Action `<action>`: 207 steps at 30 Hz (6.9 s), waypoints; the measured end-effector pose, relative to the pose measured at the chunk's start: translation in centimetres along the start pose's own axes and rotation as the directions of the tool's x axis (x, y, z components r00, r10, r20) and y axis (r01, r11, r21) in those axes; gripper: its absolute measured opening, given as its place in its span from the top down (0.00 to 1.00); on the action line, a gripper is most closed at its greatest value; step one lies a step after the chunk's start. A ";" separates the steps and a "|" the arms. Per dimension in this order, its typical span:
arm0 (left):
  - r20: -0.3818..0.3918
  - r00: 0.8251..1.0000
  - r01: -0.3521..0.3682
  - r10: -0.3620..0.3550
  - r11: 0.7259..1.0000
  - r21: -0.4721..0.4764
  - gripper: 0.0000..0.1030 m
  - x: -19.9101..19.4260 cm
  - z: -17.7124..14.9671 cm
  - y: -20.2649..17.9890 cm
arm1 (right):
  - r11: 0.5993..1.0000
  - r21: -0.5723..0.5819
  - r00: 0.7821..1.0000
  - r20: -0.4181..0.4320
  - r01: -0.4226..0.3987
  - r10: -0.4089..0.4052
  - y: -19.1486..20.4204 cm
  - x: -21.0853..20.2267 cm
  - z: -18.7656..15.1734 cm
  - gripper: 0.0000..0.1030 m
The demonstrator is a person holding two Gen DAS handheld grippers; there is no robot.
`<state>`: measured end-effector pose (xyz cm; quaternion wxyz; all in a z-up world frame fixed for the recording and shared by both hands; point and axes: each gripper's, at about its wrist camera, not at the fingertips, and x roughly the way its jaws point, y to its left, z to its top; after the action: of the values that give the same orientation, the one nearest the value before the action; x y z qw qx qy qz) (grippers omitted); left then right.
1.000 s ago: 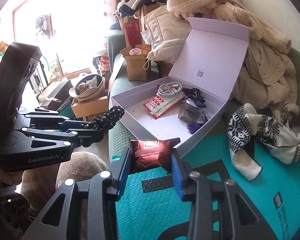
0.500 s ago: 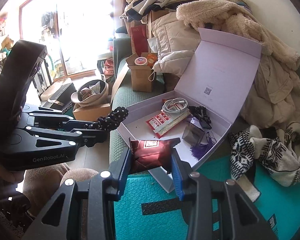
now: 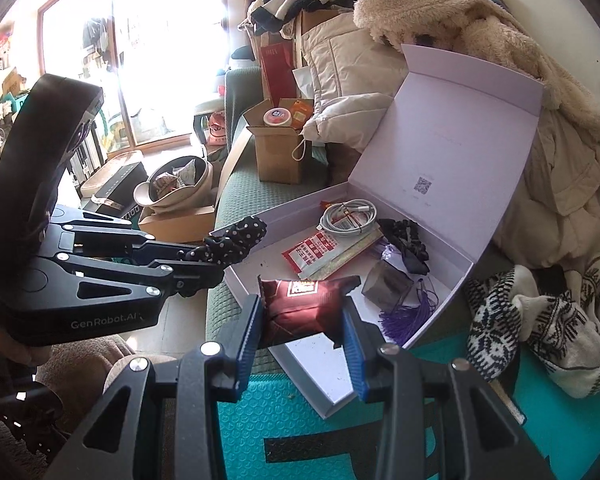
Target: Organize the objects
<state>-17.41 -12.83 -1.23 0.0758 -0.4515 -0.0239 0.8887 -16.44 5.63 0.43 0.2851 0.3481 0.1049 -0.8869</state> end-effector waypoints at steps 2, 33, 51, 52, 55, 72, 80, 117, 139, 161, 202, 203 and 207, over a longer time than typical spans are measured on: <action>-0.008 1.000 0.000 0.000 1.000 0.004 0.83 0.8 0.4 0.1 | 1.000 0.005 1.000 -0.004 0.000 0.000 -0.4 0.5 0.2 0.63; -0.062 0.998 0.028 -0.023 0.996 0.079 0.83 11.6 6.7 1.5 | 0.998 0.047 0.998 -0.060 0.029 -0.026 -6.2 9.4 2.2 0.62; -0.089 0.996 0.039 -0.031 0.996 0.081 0.83 16.5 8.9 3.4 | 0.999 -0.024 0.996 -0.085 0.038 -0.040 -7.2 13.6 4.0 0.62; -0.093 0.995 0.040 -0.033 0.996 0.081 0.83 16.7 8.9 3.5 | 0.999 -0.025 0.995 -0.090 0.036 -0.038 -7.2 13.8 4.0 0.62; -0.108 0.993 0.047 -0.038 0.996 0.076 0.83 17.5 8.8 3.8 | 0.999 -0.024 0.994 -0.103 0.027 -0.029 -7.1 14.4 3.9 0.62; -0.127 0.991 0.063 -0.053 0.995 0.080 0.83 18.5 9.1 4.5 | 0.999 -0.037 0.985 -0.171 0.025 -0.031 -6.8 16.3 4.1 0.62; -0.111 0.993 0.048 -0.039 0.996 0.079 0.80 18.2 9.4 4.5 | 0.998 -0.040 0.978 -0.203 0.042 -0.049 -6.8 16.8 4.2 0.56; 0.051 0.995 -0.089 0.088 0.996 0.030 0.38 4.3 10.7 4.1 | 0.983 -0.053 0.980 -0.083 0.177 -0.181 -5.1 8.1 6.9 0.44; 0.174 0.974 -0.143 0.144 0.990 -0.015 0.25 -8.4 7.8 0.8 | 0.965 0.033 0.964 0.044 0.262 -0.263 -2.8 -3.6 7.0 0.30; 0.137 0.968 -0.202 0.209 0.977 -0.066 0.24 -13.6 0.3 -2.0 | 0.957 0.117 0.964 0.003 0.264 -0.267 0.0 -8.2 1.7 0.30; 0.091 0.983 -0.157 0.162 0.986 -0.057 0.24 -14.5 -1.3 -2.6 | 0.953 0.139 0.963 -0.019 0.269 -0.269 0.7 -9.5 0.0 0.30; 0.090 0.983 -0.154 0.159 0.986 -0.057 0.24 -14.6 -1.3 -2.7 | 0.953 0.139 0.963 -0.019 0.269 -0.269 0.7 -9.5 0.0 0.30; 0.090 0.984 -0.148 0.153 0.987 -0.058 0.24 -14.6 -1.3 -2.6 | 0.953 0.138 0.963 -0.019 0.269 -0.269 0.6 -9.5 0.0 0.30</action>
<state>-7.56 -12.62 9.92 -0.0042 -0.4113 -0.0159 0.9114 -10.40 9.23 6.87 0.1368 0.3495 0.0894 -0.9226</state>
